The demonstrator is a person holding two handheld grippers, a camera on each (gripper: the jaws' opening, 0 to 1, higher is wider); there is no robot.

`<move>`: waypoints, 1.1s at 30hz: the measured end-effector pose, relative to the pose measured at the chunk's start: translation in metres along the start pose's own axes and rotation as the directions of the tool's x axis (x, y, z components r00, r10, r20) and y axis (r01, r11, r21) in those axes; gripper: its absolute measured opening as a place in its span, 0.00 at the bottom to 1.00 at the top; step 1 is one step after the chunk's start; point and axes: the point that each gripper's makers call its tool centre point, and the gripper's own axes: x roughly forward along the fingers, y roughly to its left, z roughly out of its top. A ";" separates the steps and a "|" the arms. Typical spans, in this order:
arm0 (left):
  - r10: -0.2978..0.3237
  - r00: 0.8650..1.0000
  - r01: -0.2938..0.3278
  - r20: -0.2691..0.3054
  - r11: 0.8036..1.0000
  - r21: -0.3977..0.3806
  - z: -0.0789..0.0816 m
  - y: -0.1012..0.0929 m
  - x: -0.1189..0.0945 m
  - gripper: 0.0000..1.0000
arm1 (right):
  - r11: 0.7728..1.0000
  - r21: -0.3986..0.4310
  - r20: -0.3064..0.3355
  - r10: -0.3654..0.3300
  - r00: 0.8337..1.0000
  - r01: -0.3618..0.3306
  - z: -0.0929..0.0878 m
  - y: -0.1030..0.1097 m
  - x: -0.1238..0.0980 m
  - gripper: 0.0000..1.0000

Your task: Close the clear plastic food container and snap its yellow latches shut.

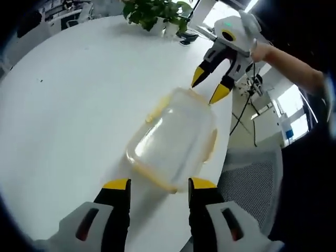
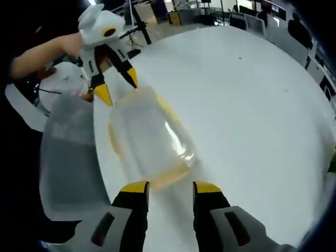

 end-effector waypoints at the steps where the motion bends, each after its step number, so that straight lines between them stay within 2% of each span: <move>1: 0.002 1.000 -0.002 0.004 1.000 -0.018 0.000 0.001 0.000 0.43 | 1.000 -0.001 0.000 0.001 1.000 -0.001 0.000 0.001 0.000 0.31; 5: 0.003 0.999 0.002 0.035 0.992 -0.129 0.001 0.001 0.000 0.42 | 0.999 0.033 0.004 -0.010 1.000 0.009 -0.001 -0.001 0.001 0.31; 9: 0.000 0.997 0.019 0.076 0.969 -0.247 0.005 0.001 0.001 0.40 | 0.996 0.089 0.030 -0.010 0.999 0.007 0.003 0.000 0.002 0.29; 15: 0.032 0.998 -0.015 0.061 0.965 -0.260 -0.001 0.003 0.005 0.41 | 0.992 0.124 0.035 -0.013 0.999 0.008 0.001 0.002 0.002 0.27; 18: 0.031 0.997 -0.010 0.065 0.953 -0.302 -0.002 0.002 0.007 0.41 | 0.990 0.143 0.049 -0.011 0.999 0.004 0.002 0.004 0.003 0.27; 26: 0.054 0.997 -0.031 0.057 0.938 -0.346 -0.003 0.001 0.011 0.41 | 0.982 0.189 0.073 -0.010 0.997 -0.004 0.005 0.007 0.007 0.27; 29: 0.040 0.998 -0.017 0.057 0.933 -0.361 -0.005 0.000 0.016 0.40 | 0.975 0.222 0.087 -0.002 0.996 -0.017 0.004 0.006 0.007 0.27; 33: 0.028 0.996 0.006 0.084 0.928 -0.374 -0.002 -0.003 0.017 0.38 | 0.963 0.267 0.102 0.018 0.995 -0.045 0.004 0.008 0.008 0.24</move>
